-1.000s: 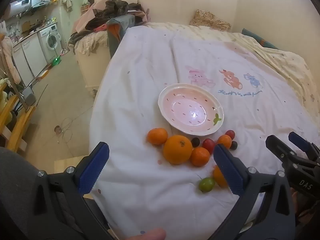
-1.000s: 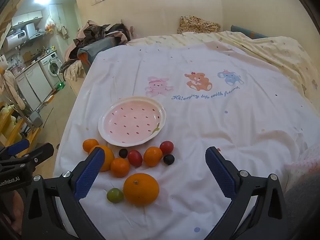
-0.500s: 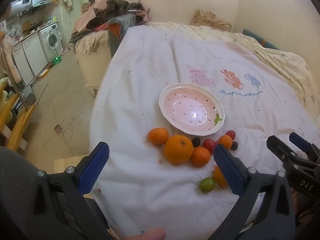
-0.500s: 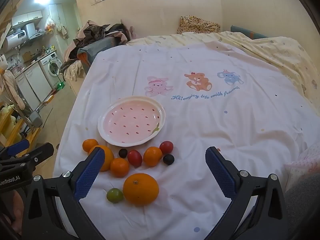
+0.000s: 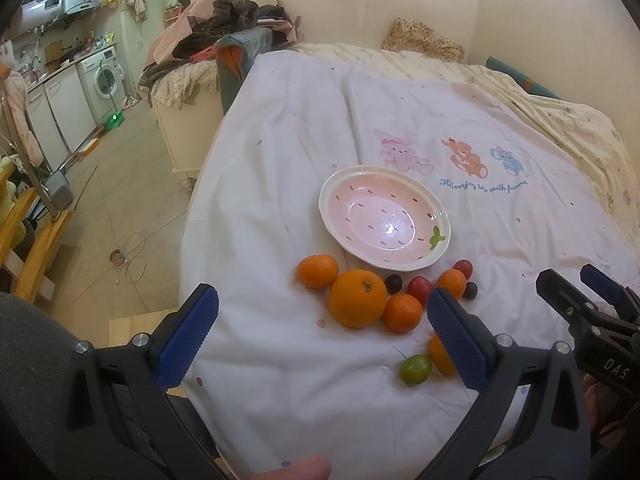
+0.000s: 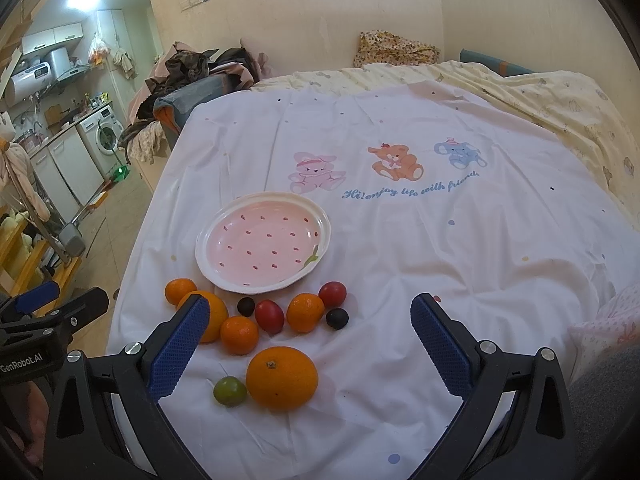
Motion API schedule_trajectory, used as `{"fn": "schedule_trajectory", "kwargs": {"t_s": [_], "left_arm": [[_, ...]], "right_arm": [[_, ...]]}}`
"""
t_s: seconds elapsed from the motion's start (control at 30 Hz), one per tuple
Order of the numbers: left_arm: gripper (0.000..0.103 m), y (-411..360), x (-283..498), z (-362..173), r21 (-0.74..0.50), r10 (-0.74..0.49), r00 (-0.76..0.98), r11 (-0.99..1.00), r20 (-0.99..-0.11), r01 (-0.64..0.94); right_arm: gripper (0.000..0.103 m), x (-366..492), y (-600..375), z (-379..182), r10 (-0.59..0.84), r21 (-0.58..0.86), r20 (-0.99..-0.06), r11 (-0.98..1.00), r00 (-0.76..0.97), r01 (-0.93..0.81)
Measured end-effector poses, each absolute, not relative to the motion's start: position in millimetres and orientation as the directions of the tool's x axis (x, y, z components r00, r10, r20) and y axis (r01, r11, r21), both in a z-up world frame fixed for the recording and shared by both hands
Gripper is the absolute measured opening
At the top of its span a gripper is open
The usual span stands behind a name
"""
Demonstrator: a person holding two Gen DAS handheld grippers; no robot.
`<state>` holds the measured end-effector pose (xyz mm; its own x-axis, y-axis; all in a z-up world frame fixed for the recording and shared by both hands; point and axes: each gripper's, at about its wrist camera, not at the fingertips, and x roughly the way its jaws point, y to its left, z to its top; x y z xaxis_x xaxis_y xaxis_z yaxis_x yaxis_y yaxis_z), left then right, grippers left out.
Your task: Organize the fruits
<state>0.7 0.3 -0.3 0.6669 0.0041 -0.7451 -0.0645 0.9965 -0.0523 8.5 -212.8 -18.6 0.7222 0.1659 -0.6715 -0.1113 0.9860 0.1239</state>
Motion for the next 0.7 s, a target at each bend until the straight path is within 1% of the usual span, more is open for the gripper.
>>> {"fn": "schedule_trajectory", "kwargs": {"t_s": [0.23,0.7], "left_arm": [[0.103,10.7,-1.2,-11.7,-0.057,0.005,0.664,0.996,-0.748,-0.071],[0.103,7.8,1.3,-6.6,-0.052,0.013,0.659,0.996,-0.752,-0.078]], "right_arm": [[0.103,8.1,-213.2,-19.1,0.165,0.123,-0.678,0.986,0.717,-0.111],[0.103,8.4,-214.6,-19.9,0.165,0.12,-0.677,0.986,0.717,-0.113]]}}
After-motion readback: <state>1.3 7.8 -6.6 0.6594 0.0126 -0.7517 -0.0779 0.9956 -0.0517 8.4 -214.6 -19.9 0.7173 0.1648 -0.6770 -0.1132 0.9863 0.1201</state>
